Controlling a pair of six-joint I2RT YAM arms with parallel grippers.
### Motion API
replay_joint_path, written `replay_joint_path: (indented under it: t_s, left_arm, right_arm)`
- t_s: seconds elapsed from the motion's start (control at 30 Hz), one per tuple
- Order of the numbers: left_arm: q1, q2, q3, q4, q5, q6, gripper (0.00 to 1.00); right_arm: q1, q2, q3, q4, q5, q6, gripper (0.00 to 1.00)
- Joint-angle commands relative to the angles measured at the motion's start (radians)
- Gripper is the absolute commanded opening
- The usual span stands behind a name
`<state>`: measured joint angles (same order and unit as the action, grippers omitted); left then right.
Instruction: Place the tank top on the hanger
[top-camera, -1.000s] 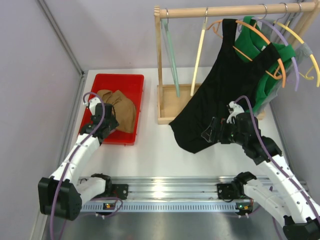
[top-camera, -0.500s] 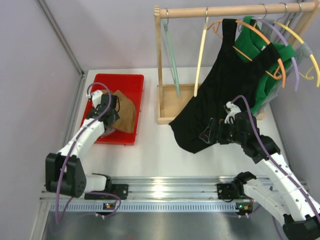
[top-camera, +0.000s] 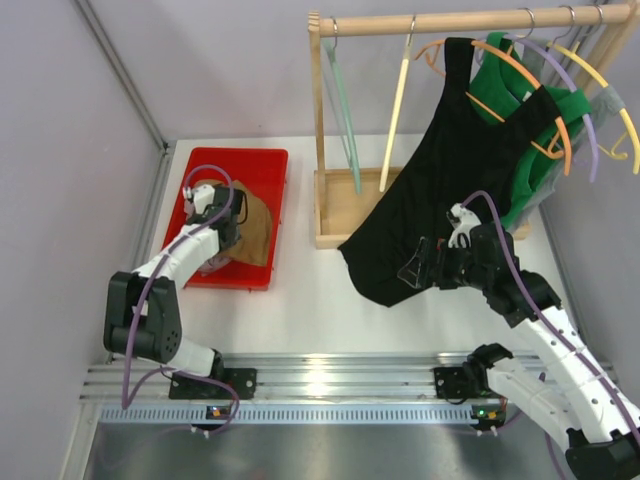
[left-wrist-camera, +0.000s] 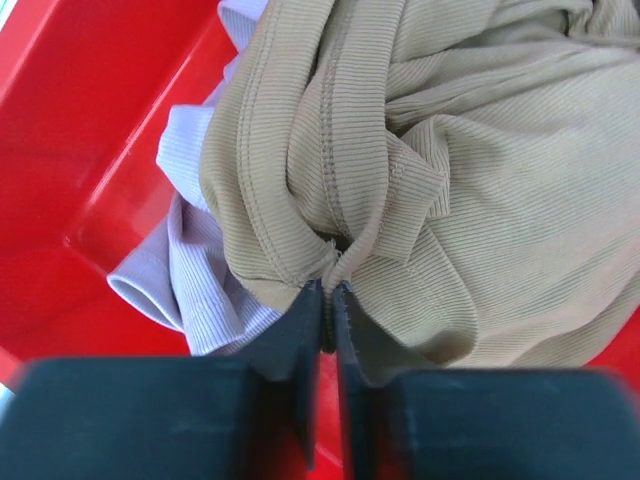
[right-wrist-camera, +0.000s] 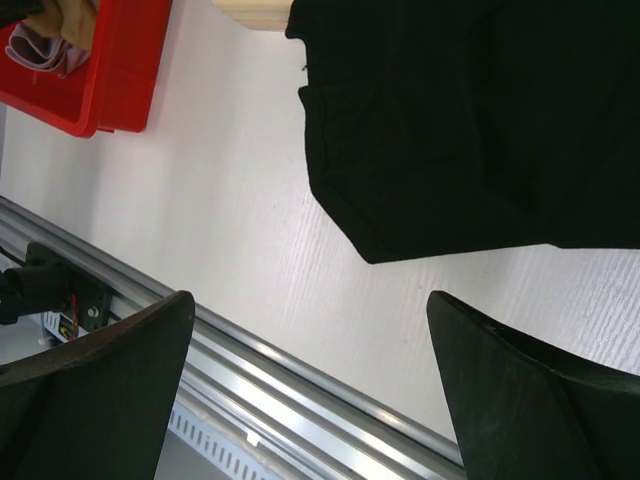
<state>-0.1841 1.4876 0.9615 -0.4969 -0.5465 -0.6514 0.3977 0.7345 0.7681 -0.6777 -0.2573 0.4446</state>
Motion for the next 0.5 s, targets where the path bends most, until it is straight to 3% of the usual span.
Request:
replay_joint_path:
  t_s: [0.0,0.17,0.33,0.47]
  left_arm:
    - [0.006,-0.053,0.009,0.009,-0.010,-0.002,0.03]
    - [0.003,-0.194,0.059,-0.094,0.049,0.050,0.00]
    - [-0.015,-0.380,0.124,-0.140,0.198,0.107,0.00]
    - [-0.110,-0.458,0.221,-0.170,0.244,0.148,0.00]
  right_arm:
    - [0.016,-0.009,0.010,0.036,-0.014,-0.017,1.00]
    - [0.015,-0.006,0.017,0.035,-0.005,-0.015,1.00]
    - [0.016,0.005,0.034,0.033,0.015,-0.021,1.00]
    - [0.015,0.013,0.057,0.038,0.026,-0.020,1.00]
